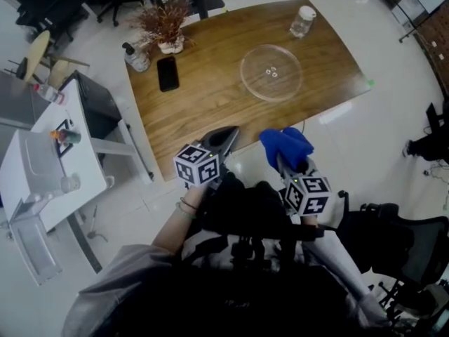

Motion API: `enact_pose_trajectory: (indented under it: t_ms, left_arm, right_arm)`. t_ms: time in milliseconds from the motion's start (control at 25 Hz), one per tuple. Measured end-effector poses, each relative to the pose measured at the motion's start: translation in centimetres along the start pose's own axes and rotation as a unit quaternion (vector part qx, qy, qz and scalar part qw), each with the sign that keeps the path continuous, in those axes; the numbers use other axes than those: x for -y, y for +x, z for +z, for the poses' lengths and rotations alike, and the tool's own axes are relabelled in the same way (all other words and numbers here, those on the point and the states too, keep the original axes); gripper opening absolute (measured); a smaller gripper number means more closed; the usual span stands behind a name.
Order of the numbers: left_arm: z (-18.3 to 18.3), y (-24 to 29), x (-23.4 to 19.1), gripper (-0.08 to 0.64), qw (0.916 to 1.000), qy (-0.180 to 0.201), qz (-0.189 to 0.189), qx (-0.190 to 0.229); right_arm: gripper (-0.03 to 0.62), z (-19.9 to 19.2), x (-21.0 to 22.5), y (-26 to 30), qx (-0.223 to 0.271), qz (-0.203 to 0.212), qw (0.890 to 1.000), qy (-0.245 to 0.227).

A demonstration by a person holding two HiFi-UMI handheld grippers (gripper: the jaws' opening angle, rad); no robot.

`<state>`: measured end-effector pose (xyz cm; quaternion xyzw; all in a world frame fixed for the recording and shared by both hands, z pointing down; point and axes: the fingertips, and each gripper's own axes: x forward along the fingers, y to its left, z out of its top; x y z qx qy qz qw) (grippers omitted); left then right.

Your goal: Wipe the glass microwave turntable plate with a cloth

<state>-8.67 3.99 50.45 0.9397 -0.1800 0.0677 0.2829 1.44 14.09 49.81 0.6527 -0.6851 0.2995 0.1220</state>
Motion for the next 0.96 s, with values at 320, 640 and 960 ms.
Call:
enact_pose_trajectory:
  t_ms: [320, 640, 960]
  left_arm:
    - [0.3, -0.2, 1.6, -0.005, 0.9997, -0.009, 0.016, 0.015]
    - [-1.3, -1.2, 2.2, -0.005, 0.9990, -0.012, 0.043, 0.005]
    - [-1.5, -1.2, 2.8, -0.005, 0.9989, -0.013, 0.046, 0.003]
  right_arm:
    - [0.117, 0.1, 0.4, -1.6, -0.002, 0.016, 1.000, -0.001]
    - [0.117, -0.7, 0.8, -1.8, -0.006, 0.035, 0.999, -0.003]
    - [0.117, -1.0, 0.9, -2.0, -0.009, 0.039, 0.999, -0.010]
